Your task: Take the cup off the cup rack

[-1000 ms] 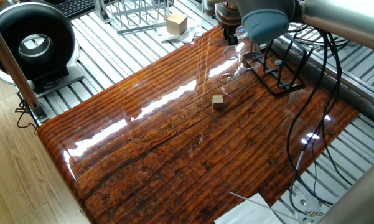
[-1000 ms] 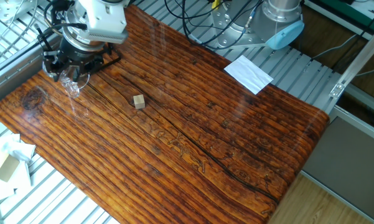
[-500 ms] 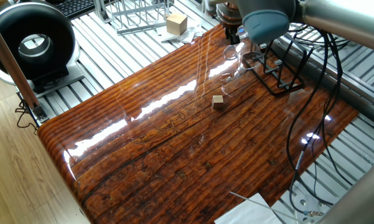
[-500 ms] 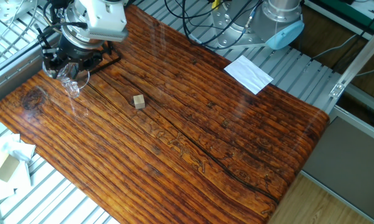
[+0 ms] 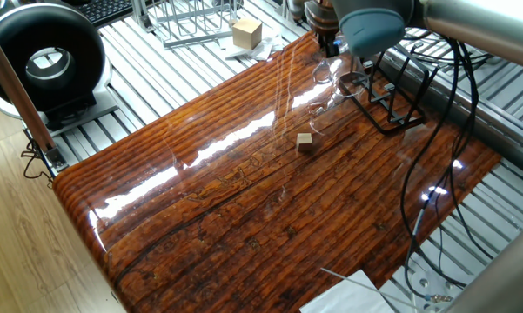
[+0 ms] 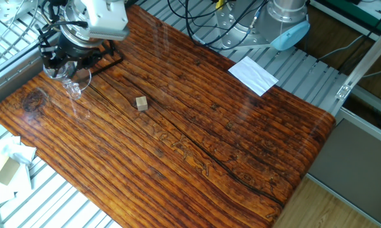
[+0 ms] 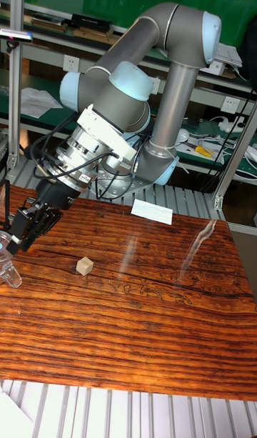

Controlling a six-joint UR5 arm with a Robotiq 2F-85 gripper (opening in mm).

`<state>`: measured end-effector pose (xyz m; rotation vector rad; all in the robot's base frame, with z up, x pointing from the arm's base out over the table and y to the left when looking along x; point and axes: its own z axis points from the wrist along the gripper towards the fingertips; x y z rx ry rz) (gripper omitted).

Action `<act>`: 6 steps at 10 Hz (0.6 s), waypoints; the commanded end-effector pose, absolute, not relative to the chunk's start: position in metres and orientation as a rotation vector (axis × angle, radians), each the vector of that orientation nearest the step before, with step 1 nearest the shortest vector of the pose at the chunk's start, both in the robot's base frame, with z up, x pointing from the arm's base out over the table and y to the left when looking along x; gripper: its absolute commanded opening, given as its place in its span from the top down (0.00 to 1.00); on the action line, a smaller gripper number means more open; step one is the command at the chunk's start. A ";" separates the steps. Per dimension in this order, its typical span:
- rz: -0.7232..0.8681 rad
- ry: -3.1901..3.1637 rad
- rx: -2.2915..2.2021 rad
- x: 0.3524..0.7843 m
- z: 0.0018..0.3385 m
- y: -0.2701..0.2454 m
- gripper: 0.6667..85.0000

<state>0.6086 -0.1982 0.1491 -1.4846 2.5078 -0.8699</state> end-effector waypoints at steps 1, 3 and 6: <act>-0.919 2.492 -1.476 0.613 0.156 -0.206 0.58; -0.903 2.474 -1.476 0.616 0.155 -0.202 0.57; -0.950 2.448 -1.472 0.622 0.161 -0.207 0.55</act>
